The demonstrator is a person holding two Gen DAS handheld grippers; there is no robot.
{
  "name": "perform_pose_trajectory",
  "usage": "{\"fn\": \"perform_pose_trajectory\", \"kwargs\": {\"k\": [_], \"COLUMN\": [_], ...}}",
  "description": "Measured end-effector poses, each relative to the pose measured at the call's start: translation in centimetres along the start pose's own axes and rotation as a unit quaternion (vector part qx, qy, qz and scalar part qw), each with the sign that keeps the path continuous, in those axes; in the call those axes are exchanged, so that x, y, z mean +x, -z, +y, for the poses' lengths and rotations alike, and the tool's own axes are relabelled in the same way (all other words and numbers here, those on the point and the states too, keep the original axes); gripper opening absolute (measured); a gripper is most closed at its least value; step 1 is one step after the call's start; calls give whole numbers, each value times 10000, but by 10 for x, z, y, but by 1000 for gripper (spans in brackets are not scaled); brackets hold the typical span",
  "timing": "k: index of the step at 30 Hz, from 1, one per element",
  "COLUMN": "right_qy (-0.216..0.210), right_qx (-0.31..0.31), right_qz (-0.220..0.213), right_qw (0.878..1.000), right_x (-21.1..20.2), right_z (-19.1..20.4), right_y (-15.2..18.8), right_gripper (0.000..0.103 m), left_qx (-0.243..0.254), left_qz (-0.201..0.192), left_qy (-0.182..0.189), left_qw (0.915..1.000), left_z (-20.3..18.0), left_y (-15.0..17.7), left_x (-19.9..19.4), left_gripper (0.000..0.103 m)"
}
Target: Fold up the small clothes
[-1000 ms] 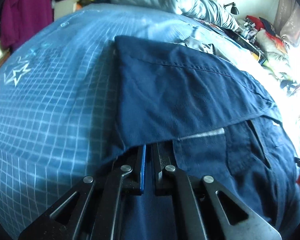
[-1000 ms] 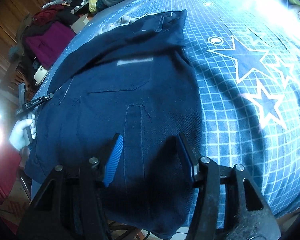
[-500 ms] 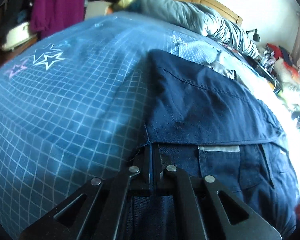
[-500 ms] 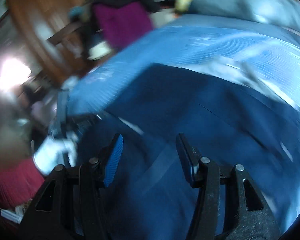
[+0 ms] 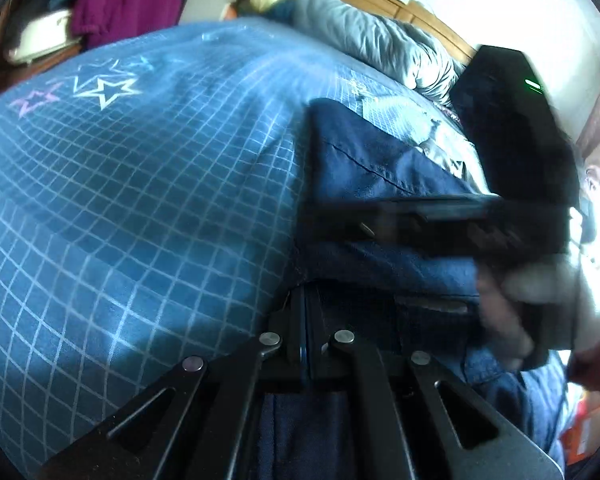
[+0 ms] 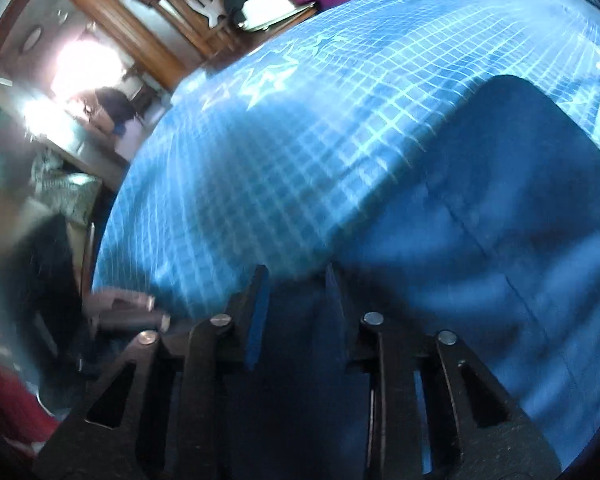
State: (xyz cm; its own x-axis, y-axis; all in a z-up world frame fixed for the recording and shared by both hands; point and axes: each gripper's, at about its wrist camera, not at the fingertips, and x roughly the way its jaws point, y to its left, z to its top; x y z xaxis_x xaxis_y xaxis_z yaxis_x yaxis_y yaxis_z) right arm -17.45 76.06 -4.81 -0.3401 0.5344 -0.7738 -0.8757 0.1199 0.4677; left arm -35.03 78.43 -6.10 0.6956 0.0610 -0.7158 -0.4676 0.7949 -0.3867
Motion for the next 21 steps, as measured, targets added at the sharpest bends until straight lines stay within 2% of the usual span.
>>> {"fn": "perform_pose_trajectory", "kwargs": {"k": [5, 7, 8, 10, 12, 14, 16, 19, 21], "right_qy": [-44, 99, 32, 148, 485, 759, 799, 647, 740], "right_qx": [-118, -190, -215, -402, -704, -918, -1065, -1301, -1590], "right_qz": [-304, -565, -767, -1072, -987, -684, -409, -189, -157], "right_qw": [9995, 9982, 9968, 9933, 9914, 9905, 9903, 9892, 9844], "right_x": [13, -7, -27, -61, -77, -73, -64, -35, -10], "right_z": [6, 11, 11, 19, 23, 26, 27, 36, 42], "right_y": [-9, -11, -11, 2, 24, 45, 61, 59, 52], "right_gripper": [25, 29, 30, 30, 30, 30, 30, 29, 31], "left_qx": [-263, -378, -429, -614, -663, -645, -634, -757, -846], "left_qz": [83, 46, 17, 14, -2, -19, -89, -123, -109], "left_qy": [255, 399, 482, 617, 582, 562, 567, 645, 636], "left_qw": [9993, 9985, 9979, 9962, 9961, 9963, 9963, 9950, 9943], "left_z": [8, 15, 20, 30, 35, 35, 36, 42, 48], "left_y": [7, 17, 23, 33, 42, 45, 48, 58, 66], "left_x": [-8, -20, -27, -38, -51, -62, -75, -92, -100], "left_gripper": [5, 4, 4, 5, 5, 12, 30, 32, 34]}}
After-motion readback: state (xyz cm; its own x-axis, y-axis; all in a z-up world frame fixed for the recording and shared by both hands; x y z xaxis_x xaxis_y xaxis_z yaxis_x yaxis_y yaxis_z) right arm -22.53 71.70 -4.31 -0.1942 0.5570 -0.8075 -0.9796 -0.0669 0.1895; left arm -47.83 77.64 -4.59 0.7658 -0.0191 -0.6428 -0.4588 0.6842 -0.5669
